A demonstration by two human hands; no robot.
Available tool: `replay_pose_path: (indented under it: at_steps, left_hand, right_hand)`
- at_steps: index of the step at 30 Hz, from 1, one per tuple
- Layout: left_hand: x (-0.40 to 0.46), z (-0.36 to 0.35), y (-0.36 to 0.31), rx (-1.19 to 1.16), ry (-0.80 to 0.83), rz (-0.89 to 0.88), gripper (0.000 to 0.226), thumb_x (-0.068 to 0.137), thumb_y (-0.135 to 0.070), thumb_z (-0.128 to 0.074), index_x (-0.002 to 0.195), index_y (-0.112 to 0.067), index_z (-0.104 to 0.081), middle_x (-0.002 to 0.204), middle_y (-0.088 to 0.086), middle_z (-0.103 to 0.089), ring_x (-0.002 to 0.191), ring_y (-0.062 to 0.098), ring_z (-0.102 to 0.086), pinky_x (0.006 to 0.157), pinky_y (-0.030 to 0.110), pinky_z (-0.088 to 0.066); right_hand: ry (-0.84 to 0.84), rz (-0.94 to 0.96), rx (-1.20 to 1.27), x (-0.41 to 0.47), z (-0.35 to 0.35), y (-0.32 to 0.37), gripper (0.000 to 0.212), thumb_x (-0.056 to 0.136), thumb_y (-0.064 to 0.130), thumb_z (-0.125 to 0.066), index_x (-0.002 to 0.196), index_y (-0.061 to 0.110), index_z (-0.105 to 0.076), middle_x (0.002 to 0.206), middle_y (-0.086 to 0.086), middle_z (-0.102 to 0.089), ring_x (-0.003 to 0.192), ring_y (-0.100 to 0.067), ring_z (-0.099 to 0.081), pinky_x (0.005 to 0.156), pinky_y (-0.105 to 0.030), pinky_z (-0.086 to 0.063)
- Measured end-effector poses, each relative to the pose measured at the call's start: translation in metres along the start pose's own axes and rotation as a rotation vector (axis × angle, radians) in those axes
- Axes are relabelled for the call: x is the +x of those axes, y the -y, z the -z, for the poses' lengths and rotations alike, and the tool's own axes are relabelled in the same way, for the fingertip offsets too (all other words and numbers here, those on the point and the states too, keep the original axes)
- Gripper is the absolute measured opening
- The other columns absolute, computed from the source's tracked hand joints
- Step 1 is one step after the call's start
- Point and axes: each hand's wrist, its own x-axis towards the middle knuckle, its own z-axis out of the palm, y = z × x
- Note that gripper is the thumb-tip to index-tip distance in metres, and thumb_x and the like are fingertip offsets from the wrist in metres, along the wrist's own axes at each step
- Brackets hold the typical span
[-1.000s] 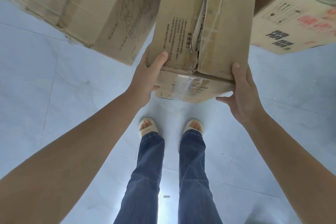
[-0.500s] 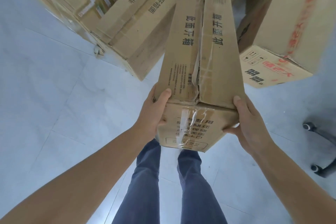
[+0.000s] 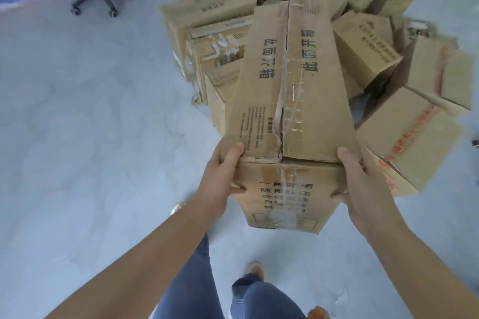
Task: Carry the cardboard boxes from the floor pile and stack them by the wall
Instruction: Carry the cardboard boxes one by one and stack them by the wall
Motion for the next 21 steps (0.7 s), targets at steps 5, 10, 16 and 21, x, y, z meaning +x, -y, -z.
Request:
replay_pose_path:
  at_steps: [5,10,16,21]
  left_hand:
    - [-0.071,0.034,-0.007,-0.063,-0.061,-0.119,0.024,0.091,-0.044,-0.053,0.114,-0.042,-0.062,0.099,-0.022,-0.070,0.085,-0.006,-0.064,0.084,0.053,-0.056]
    - [-0.129,0.098,-0.015,-0.108,-0.186,-0.212,0.033,0.081,-0.051,-0.055,0.113,-0.044,-0.062,0.100,-0.025,-0.068,0.091,-0.007,-0.063,0.084,0.052,-0.056]
    - [-0.204,0.225,-0.007,-0.192,-0.456,-0.231,0.022,0.090,-0.046,-0.055,0.110,-0.043,-0.062,0.106,-0.019,-0.069,0.105,0.003,-0.060,0.084,0.051,-0.056]
    - [-0.280,0.330,0.018,-0.288,-0.741,-0.209,0.021,0.089,-0.046,-0.056,0.108,-0.043,-0.063,0.096,-0.021,-0.070,0.096,0.003,-0.063,0.076,0.050,-0.059]
  right_hand:
    - [0.108,0.152,-0.047,-0.054,-0.017,0.023,0.034,0.097,0.032,-0.045,0.121,0.055,-0.053,0.101,0.030,-0.065,0.095,0.003,-0.063,0.076,-0.034,-0.051]
    - [0.201,0.178,-0.096,-0.101,-0.070,0.034,0.043,0.092,0.045,-0.048,0.133,0.057,-0.041,0.111,0.041,-0.058,0.100,0.012,-0.058,0.090,-0.042,-0.052]
    - [0.452,0.148,-0.135,-0.169,-0.186,0.026,0.035,0.092,0.045,-0.049,0.119,0.067,-0.045,0.095,0.042,-0.062,0.083,0.009,-0.063,0.078,-0.045,-0.054]
    - [0.710,0.130,-0.191,-0.248,-0.295,0.011,0.030,0.093,0.045,-0.049,0.096,0.074,-0.048,0.087,0.042,-0.061,0.082,-0.003,-0.062,0.079,-0.045,-0.052]
